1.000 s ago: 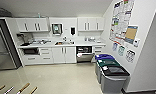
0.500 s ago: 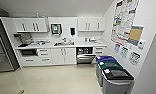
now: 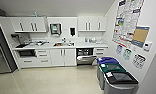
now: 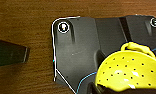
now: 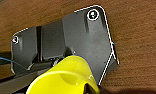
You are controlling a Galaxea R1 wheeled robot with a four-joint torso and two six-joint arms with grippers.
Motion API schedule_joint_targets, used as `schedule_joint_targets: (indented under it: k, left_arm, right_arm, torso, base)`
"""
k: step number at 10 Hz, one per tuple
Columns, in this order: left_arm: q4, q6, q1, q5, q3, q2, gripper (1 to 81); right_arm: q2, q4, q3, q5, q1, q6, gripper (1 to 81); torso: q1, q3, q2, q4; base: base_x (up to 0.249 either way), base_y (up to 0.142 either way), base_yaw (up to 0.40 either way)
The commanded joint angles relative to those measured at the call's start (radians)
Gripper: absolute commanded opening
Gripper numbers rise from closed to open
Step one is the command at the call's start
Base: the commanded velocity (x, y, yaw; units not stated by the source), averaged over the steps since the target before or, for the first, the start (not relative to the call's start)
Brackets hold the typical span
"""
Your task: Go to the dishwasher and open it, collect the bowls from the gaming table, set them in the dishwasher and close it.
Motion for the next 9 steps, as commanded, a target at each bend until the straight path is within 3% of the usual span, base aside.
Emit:
schedule_joint_targets:
  k: [1,9]
  left_arm:
    - [0.010,0.003,-0.048,0.050,-0.003,-0.013,1.0]
    - [0.010,0.003,-0.048,0.055,-0.003,-0.011,1.0]
  right_arm:
    - [-0.019,-0.008,0.001,-0.054,0.051,-0.004,1.0]
    - [-0.016,-0.009,-0.007,-0.054,0.047,-0.005,1.0]
  torso:
    - [0.000,0.000,0.000,0.000]
    - [0.000,0.000,0.000,0.000]
  base:
    - [0.199,0.000,0.000]
    - [0.198,0.000,0.000]
